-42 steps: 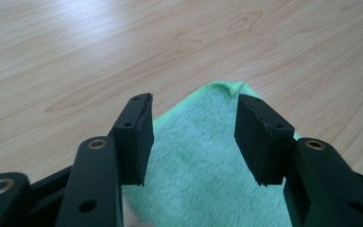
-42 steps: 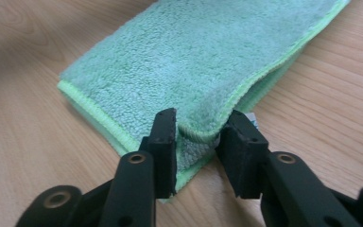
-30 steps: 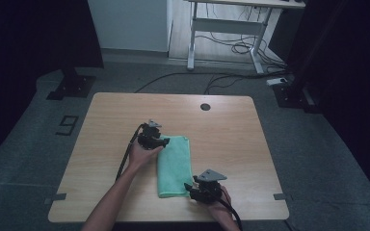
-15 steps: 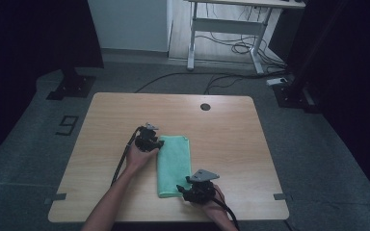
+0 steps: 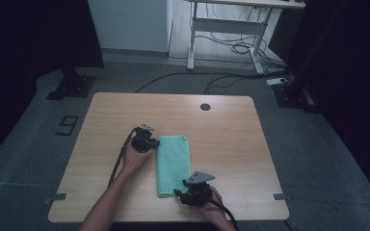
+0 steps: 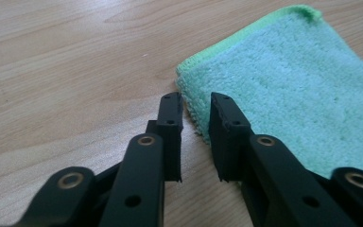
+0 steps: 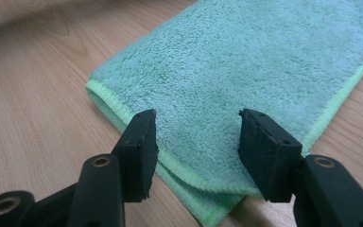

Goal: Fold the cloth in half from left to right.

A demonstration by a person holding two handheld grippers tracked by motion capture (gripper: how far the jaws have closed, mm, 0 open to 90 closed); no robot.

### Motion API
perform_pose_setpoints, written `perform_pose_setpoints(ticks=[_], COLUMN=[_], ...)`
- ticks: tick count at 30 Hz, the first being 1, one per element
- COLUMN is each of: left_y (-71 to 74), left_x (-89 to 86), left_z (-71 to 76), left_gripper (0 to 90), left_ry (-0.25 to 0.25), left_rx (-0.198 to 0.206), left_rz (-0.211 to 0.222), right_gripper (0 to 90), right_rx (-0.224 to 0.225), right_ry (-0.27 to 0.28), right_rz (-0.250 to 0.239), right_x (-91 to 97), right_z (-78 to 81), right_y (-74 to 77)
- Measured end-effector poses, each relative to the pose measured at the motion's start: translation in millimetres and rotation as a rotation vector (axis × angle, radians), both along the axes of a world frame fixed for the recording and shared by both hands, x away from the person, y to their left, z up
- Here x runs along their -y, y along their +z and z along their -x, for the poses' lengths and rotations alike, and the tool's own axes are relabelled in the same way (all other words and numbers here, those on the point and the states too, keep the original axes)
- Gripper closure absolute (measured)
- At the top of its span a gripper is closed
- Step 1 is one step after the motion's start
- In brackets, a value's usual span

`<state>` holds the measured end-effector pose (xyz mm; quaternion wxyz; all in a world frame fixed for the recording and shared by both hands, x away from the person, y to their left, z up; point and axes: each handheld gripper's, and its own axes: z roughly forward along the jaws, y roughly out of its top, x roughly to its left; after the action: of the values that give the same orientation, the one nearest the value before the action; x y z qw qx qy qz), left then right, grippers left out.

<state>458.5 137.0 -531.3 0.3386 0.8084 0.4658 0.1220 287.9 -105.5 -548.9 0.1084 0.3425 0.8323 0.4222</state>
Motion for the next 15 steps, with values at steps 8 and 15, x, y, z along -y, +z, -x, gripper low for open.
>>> perform_pose_setpoints(ticks=[8, 15], left_y=[16.0, 7.2], left_x=[9.1, 15.8], left_z=[10.8, 8.2], left_gripper=[62.9, 61.4], left_ry=[-0.029, -0.031], left_rx=[0.044, 0.015], left_rz=[0.025, 0.022], right_gripper=[45.4, 44.7], right_rx=[0.015, 0.029], right_ry=[0.027, 0.077], right_rz=[-0.032, -0.013], right_x=[3.8, -7.8], right_z=[5.8, 8.2], right_y=[7.8, 6.8])
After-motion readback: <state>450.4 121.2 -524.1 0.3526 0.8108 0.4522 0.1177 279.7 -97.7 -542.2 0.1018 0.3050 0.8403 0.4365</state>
